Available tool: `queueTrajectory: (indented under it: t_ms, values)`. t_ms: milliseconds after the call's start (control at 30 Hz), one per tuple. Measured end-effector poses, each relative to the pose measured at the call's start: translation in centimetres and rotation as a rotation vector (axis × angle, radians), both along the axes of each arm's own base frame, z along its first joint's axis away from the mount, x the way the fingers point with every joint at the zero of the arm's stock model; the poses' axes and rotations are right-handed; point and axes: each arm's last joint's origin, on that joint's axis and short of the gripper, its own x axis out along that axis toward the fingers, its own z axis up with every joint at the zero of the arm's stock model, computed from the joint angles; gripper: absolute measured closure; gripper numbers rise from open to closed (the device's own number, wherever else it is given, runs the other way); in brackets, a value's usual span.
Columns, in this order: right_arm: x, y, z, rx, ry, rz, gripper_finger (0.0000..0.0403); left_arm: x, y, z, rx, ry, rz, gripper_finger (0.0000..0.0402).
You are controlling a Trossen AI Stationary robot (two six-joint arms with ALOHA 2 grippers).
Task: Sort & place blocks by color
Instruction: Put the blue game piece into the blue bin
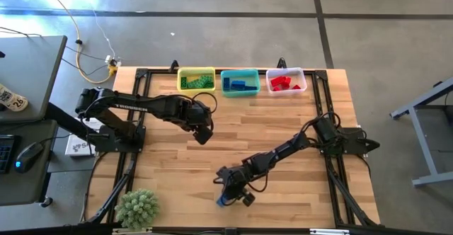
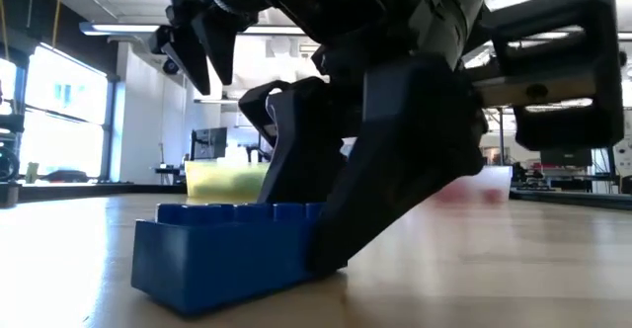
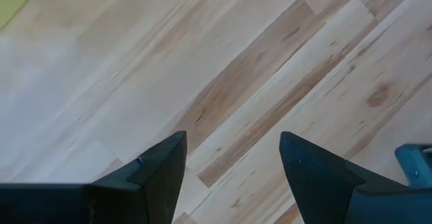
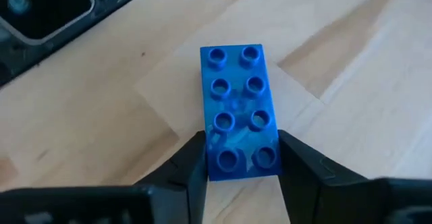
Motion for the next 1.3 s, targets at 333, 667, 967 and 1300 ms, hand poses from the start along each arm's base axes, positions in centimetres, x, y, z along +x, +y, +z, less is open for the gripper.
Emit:
queueTrajectory:
  t_ms: [333, 667, 967, 1300]
  values:
    - [0.2, -0.3, 0.1, 0.042, 0.070, -0.245, 0.0283, 0.0, 0.2, 0.0, 0.079, 0.028, -0.085, 0.0175]
    - [0.3, -0.8, 0.1, 0.051, 0.085, -0.544, 0.0283, -0.3, 2.1, 0.1, 0.233, 0.092, -0.129, 0.0175]
    - [-0.2, -2.2, 1.7, -0.034, 0.017, -0.899, 0.0283, -0.9, 4.9, 0.2, 0.283, 0.149, -0.144, 0.0175]
    - [-0.7, -5.7, 3.3, -0.160, -0.039, -1.189, 0.0283, -2.1, 8.2, 0.2, 0.307, 0.205, -0.120, 0.0175]
